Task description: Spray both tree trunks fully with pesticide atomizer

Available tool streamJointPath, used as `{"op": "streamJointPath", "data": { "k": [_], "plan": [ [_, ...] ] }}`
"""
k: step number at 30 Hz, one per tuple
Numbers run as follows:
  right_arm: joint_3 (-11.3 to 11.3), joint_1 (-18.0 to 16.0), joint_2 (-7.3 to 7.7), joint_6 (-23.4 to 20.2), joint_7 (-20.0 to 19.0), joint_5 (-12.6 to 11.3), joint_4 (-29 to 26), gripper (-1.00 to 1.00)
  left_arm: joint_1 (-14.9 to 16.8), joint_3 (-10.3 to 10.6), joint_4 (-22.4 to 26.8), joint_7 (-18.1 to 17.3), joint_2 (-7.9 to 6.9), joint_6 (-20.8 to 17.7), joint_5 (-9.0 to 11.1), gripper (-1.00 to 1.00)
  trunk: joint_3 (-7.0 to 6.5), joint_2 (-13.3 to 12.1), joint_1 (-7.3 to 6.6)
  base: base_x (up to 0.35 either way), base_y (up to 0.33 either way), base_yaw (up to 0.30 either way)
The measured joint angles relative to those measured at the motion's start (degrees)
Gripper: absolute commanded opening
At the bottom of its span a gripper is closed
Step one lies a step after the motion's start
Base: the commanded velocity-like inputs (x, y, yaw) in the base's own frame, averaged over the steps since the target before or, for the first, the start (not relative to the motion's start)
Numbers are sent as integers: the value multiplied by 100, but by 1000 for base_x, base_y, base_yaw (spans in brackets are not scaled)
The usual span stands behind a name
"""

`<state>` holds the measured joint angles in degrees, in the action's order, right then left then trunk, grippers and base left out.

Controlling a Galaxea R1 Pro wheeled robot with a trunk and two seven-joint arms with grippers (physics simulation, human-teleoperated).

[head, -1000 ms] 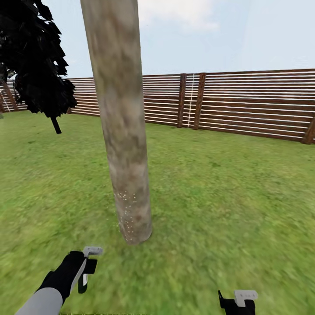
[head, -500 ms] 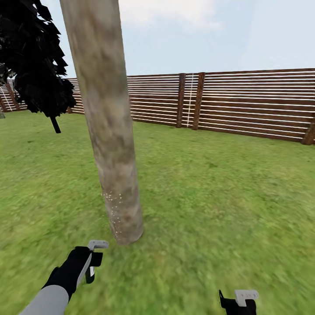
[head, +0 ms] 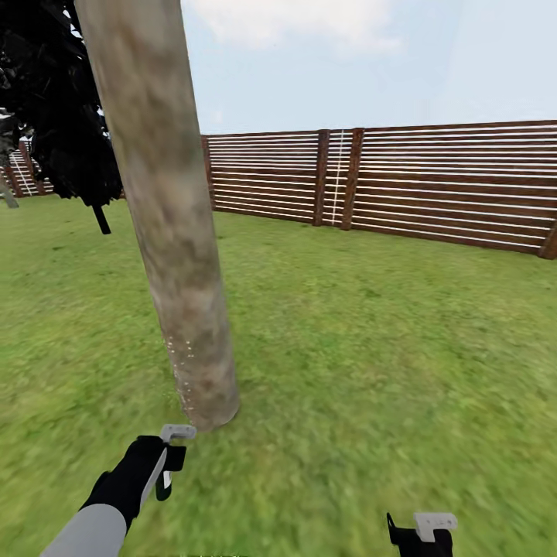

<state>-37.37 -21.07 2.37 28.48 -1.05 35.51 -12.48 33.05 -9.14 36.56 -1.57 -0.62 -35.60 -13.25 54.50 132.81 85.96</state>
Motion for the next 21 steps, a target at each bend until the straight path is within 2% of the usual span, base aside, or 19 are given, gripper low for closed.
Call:
{"op": "streamJointPath", "data": {
  "k": [9,16,21],
  "plan": [
    [1,1,0,0,0,0,3,100,0,-3,0,9,0,-7,0,-100,0,0,0,0,-278,276],
    [1,2,0,0,0,0,4,100,0,-28,0,9,-8,-9,-1,-100,0,0,0,0,-278,48],
    [2,2,0,0,0,0,4,100,0,-35,0,9,-9,-9,0,-100,0,0,0,38,-278,230]
  ]
}}
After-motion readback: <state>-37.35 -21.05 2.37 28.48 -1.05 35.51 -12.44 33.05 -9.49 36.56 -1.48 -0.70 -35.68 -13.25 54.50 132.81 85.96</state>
